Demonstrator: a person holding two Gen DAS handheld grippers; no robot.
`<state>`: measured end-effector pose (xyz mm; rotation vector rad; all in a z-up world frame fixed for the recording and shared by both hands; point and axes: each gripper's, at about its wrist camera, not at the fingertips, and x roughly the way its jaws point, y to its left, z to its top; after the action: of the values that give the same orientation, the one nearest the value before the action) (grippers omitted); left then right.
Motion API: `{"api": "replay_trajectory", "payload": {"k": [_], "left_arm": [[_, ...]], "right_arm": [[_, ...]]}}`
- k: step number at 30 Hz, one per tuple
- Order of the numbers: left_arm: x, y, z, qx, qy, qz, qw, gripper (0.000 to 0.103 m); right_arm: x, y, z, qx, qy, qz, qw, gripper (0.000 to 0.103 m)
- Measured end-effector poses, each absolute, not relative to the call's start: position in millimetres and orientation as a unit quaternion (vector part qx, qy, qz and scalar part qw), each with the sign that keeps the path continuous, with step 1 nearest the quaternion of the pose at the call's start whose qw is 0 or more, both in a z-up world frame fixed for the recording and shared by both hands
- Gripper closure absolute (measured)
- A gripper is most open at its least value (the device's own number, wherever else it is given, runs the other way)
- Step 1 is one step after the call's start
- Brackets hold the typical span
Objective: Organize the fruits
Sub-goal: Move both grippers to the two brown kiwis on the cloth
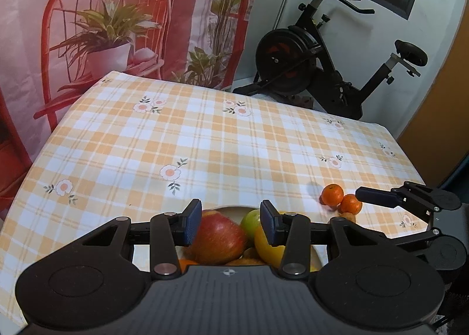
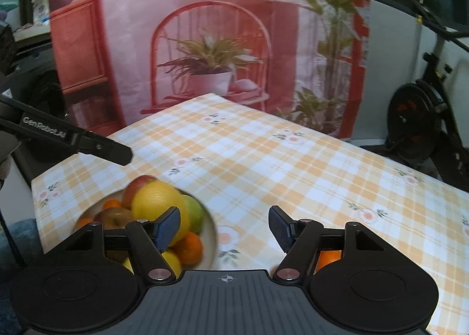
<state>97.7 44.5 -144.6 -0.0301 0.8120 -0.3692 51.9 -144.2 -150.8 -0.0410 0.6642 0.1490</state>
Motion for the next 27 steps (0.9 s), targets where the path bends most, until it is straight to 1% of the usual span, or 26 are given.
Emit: {"api": "replay_trajectory", "payload": {"k": [12,17,22,27], "left_arm": [[106.3,-9.8,-146.1,0.003,0.389,-0.216,0.895,0.057],[110.7,-35.9,-153.6,0.015,0.394,-0.235,0.888,0.057],[112.0,-60.8,-163.3,0.03,0.4,-0.252,0.881,0.057],[114.8,-77.4,-174.0,0.047,0.409,-0.259,0.874,0.057]], "right_arm": [[24.5,-199.7,-170.9,-0.001,0.339,0.025,0.94,0.041],[15.2,-221.3,-181.3,0.01,0.348,0.01,0.938,0.048],[10.8,-235.2,-189.8,0.023,0.349,0.008,0.937,0.056],[11.7,-239.0,-193.7,0.029,0.347,0.01,0.937,0.059]]}}
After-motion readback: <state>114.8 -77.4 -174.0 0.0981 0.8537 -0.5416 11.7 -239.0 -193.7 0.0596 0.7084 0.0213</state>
